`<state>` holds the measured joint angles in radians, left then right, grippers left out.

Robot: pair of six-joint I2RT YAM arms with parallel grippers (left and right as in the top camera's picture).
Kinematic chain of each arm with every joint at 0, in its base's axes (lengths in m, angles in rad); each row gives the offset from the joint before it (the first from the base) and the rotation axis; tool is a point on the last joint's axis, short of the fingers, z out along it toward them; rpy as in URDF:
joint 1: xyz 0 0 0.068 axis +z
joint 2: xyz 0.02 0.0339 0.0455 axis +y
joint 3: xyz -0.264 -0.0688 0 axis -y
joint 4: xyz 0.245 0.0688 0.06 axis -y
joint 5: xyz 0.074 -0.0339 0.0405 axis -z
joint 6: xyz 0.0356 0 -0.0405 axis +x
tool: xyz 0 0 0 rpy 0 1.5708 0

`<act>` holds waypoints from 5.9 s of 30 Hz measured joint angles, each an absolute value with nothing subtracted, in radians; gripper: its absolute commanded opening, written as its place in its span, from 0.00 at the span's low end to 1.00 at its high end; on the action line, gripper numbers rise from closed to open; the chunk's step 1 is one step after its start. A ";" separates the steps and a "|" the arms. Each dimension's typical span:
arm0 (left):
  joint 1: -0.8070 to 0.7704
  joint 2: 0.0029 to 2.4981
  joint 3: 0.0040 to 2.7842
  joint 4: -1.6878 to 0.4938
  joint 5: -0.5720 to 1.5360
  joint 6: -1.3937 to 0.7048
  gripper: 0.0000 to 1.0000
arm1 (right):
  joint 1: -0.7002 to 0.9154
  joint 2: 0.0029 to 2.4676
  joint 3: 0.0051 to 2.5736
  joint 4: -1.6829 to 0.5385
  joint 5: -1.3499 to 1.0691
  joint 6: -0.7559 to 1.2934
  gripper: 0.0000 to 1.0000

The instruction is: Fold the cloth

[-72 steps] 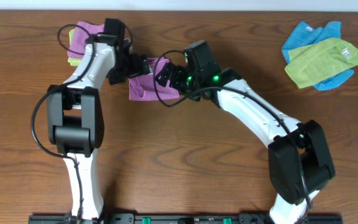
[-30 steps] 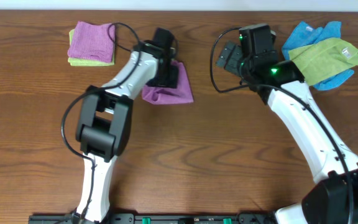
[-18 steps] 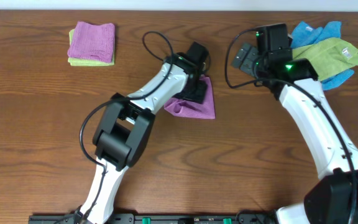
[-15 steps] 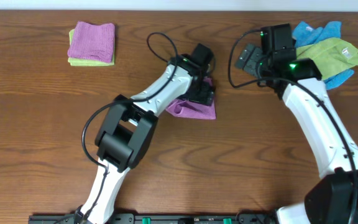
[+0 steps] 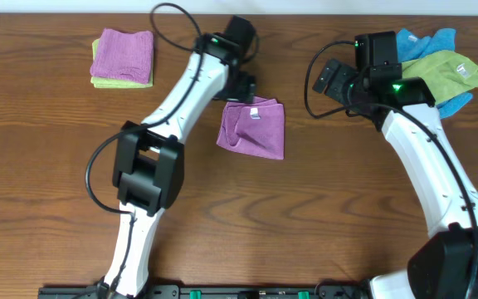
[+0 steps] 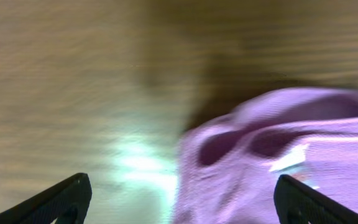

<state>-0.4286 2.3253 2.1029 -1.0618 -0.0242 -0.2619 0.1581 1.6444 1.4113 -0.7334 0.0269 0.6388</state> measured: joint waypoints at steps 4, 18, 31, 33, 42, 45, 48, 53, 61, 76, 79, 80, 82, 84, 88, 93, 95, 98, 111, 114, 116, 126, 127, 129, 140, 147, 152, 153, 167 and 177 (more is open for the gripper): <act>-0.399 2.325 2.103 -1.153 -0.098 -0.262 0.95 | 0.160 1.644 1.412 -0.734 -0.054 0.640 0.99; -0.147 2.268 2.242 -1.283 -0.175 -0.270 0.95 | 0.270 1.643 1.133 -0.601 -0.626 0.733 0.98; 0.049 2.179 2.255 -1.423 -0.146 -0.257 0.95 | 0.507 1.642 1.202 -0.951 -0.243 0.166 0.99; 0.051 2.179 2.256 -1.482 -0.134 -0.257 0.97 | 0.541 1.642 1.234 -0.946 -0.081 0.079 0.99; 0.051 2.098 2.255 -1.611 -0.065 -0.223 0.92 | 0.612 1.645 1.258 -0.802 0.195 -0.160 0.99; 0.051 1.977 2.237 -1.611 -0.047 -0.207 0.93 | 0.646 1.656 1.258 -0.759 0.232 -0.218 0.99; 0.051 1.790 2.156 -1.611 -0.034 -0.204 0.93 | 0.663 1.681 1.258 -0.724 0.251 -0.253 0.99; 0.051 1.462 1.861 -1.590 -0.027 -0.199 0.95 | 0.665 1.736 1.258 -0.712 0.298 -0.280 0.99; 0.051 1.097 1.427 -1.459 0.043 -0.214 0.95 | 0.669 1.740 1.260 -0.732 0.291 -0.289 0.99; 0.051 0.697 1.053 -1.376 0.118 -0.318 0.95 | 0.775 1.771 1.260 -0.684 0.224 -0.316 0.82; 0.051 0.693 1.053 -1.368 0.122 -0.318 0.95 | 0.775 1.807 1.260 -0.634 0.228 -0.329 0.81; 0.051 0.693 1.053 -1.364 0.124 -0.318 0.95 | 0.775 1.821 1.260 -0.619 0.233 -0.331 0.82; 0.051 0.693 1.053 -1.364 0.125 -0.318 0.95 | 0.775 1.843 1.260 -0.604 0.246 -0.335 0.83; 0.051 0.693 1.053 -1.364 0.125 -0.318 0.95 | 0.774 1.858 1.260 -0.585 0.262 -0.341 0.82; 0.051 0.693 1.053 -1.364 0.125 -0.318 0.95 | 0.767 1.862 1.260 -0.517 0.303 -0.365 0.61; 0.051 0.693 1.052 -1.364 0.125 -0.318 0.95 | 0.735 1.862 1.260 -0.473 0.322 -0.384 0.62; 0.051 0.693 1.052 -1.364 0.125 -0.318 0.95 | 0.724 1.862 1.260 -0.474 0.323 -0.385 0.64; 0.051 0.693 1.052 -1.364 0.125 -0.318 0.95 | 0.713 1.862 1.260 -0.479 0.323 -0.387 0.72; 0.051 0.693 1.052 -1.353 0.124 -0.318 0.95 | 0.717 1.862 1.261 -0.508 0.250 -0.375 0.72; 0.051 0.693 1.052 -1.353 0.120 -0.318 0.95 | 0.717 1.862 1.261 -0.528 0.218 -0.371 0.71; 0.051 0.693 1.052 -1.353 0.119 -0.318 0.95 | 0.717 1.865 1.261 -0.523 0.208 -0.369 0.70; 0.051 0.693 1.052 -1.352 0.112 -0.318 0.95 | 0.717 1.965 1.261 -0.479 0.191 -0.365 0.33; 0.051 0.693 1.052 -1.352 0.112 -0.318 0.95 | 0.717 1.972 1.261 -0.476 0.194 -0.365 0.27; 0.051 0.693 1.052 -1.352 0.112 -0.318 0.95 | 0.717 1.982 1.261 -0.466 0.207 -0.360 0.26; 0.051 0.693 1.052 -1.352 0.105 -0.318 0.95 | 0.720 1.983 1.283 -0.477 0.289 -0.359 0.05; 0.051 0.693 1.052 -1.351 0.105 -0.318 0.95 | 0.739 1.982 1.319 -0.477 0.296 -0.332 0.01; 0.051 0.693 1.052 -1.350 0.105 -0.318 0.95 | 0.739 1.981 1.359 -0.474 0.300 -0.313 0.01; 0.051 0.693 1.052 -1.350 0.105 -0.318 0.95 | 0.739 1.981 1.365 -0.470 0.302 -0.310 0.02; 0.051 0.693 1.052 -1.349 0.105 -0.318 0.95 | 0.739 1.981 1.380 -0.409 0.521 -0.060 0.02; 0.051 0.693 1.052 -1.349 0.105 -0.318 0.95 | 0.739 1.981 1.380 -0.406 0.715 0.125 0.01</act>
<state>0.0505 0.6933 1.0523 -1.3495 0.1047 -0.3183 0.7391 1.9812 1.3800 -0.4057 0.7151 0.1249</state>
